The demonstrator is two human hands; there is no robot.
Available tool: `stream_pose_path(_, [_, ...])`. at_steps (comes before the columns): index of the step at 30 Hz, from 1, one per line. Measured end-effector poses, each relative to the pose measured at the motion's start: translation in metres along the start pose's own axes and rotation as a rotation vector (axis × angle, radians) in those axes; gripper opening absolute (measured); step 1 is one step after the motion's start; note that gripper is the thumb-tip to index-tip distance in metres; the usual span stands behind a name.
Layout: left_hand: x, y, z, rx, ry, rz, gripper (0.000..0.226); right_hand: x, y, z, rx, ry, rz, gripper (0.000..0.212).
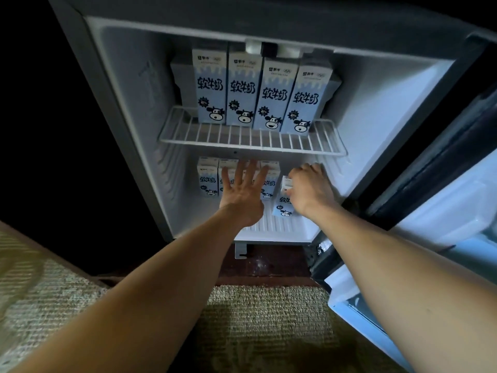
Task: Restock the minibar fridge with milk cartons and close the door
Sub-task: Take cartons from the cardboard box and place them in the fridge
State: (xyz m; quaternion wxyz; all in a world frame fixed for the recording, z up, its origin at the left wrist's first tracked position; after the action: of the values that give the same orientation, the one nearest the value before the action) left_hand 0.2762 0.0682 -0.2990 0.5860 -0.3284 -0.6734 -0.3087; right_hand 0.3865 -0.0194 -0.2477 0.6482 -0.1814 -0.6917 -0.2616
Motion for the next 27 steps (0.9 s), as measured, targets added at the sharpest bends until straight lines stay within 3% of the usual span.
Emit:
stream_pose_path(8, [-0.007, 0.004, 0.0, 0.031, 0.036, -0.04, 0.096, -0.007, 0.018, -0.002, -0.02, -0.035, -0.005, 0.049])
stream_pose_path(17, [-0.011, 0.004, 0.001, 0.01, 0.038, -0.056, 0.095, -0.009, 0.035, -0.001, -0.038, 0.117, -0.034, 0.031])
stream_pose_path(27, [-0.016, 0.004, 0.005, -0.012, 0.068, -0.081, 0.099, -0.019, 0.043, -0.001, -0.054, 0.168, -0.063, 0.035])
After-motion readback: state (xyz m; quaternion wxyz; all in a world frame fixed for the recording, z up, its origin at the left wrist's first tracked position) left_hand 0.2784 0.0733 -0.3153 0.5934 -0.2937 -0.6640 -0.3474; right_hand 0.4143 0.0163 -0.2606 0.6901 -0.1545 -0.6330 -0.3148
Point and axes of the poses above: each hand's wrist, its own y-axis towards the middle knuckle, its own x-axis out of the back of the hand, z = x × y, the point moved 5 cm from there along y, towards the middle knuckle, and after that the axes turned 5 degrees about -z, right-handed, at the moved point
